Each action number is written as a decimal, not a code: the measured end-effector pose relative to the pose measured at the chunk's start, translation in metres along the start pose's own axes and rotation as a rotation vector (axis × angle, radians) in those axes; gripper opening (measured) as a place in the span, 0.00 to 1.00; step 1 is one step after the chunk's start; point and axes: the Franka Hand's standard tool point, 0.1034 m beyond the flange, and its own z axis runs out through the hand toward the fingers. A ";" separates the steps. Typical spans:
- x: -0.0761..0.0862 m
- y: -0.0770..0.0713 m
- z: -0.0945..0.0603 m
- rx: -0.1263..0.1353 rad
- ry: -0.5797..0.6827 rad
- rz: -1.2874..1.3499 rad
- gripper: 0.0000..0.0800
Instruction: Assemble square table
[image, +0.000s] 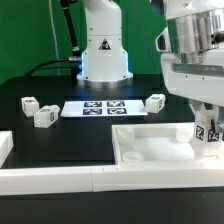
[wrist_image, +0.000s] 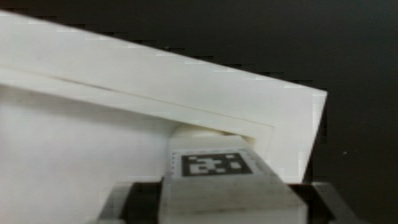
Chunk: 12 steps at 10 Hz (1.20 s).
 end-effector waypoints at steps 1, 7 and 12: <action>0.001 0.001 0.000 -0.005 0.001 -0.094 0.48; 0.003 0.001 -0.005 -0.086 -0.029 -0.805 0.81; 0.015 -0.004 -0.006 -0.127 -0.014 -1.498 0.81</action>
Offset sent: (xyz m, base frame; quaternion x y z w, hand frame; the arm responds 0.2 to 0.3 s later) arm 0.0085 -0.0023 0.0026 -0.0744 -0.0261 -0.3773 0.9227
